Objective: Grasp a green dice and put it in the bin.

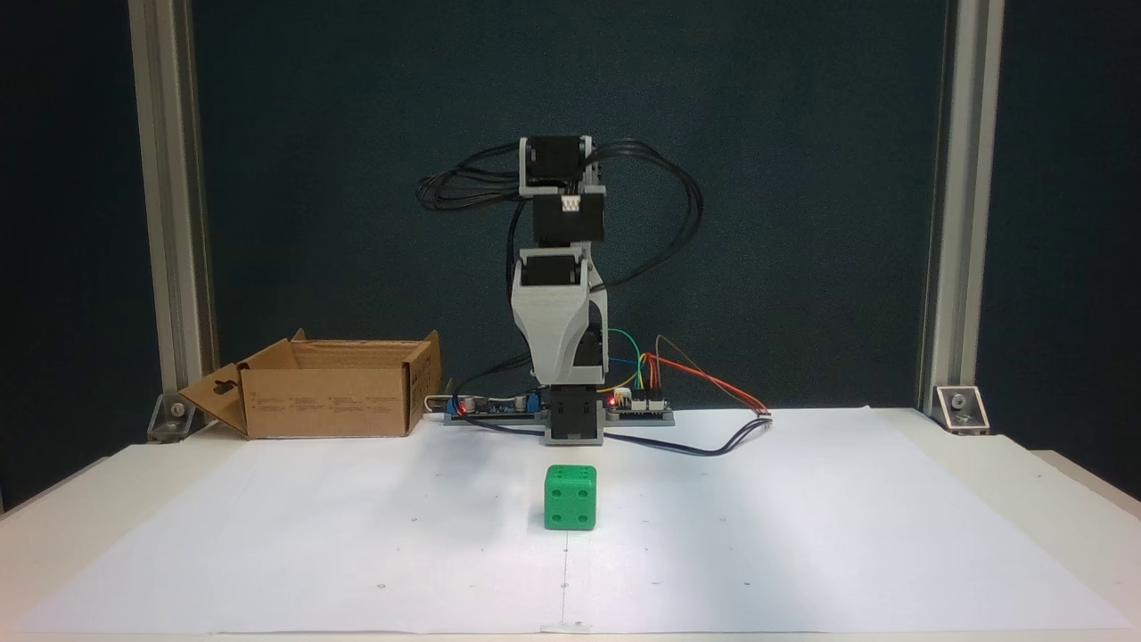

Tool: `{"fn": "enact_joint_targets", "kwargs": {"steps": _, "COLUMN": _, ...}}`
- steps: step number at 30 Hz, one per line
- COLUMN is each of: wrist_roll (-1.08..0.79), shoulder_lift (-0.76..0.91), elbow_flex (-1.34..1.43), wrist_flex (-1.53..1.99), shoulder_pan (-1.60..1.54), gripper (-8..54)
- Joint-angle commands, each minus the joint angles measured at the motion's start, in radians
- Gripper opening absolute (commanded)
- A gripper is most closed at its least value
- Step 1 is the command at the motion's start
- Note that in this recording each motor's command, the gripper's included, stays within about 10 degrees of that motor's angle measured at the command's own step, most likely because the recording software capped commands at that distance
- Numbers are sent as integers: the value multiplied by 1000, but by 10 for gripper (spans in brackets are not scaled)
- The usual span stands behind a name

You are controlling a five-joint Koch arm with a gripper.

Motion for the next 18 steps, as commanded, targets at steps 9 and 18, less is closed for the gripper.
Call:
{"fn": "enact_joint_targets", "kwargs": {"steps": 9, "wrist_roll": 74, "shoulder_lift": -54, "elbow_flex": -66, "wrist_flex": -38, "shoulder_pan": -51, "gripper": 432}}
{"fn": "enact_joint_targets", "kwargs": {"steps": 18, "wrist_roll": 75, "shoulder_lift": -158, "elbow_flex": -34, "wrist_flex": -98, "shoulder_pan": -67, "gripper": 433}}
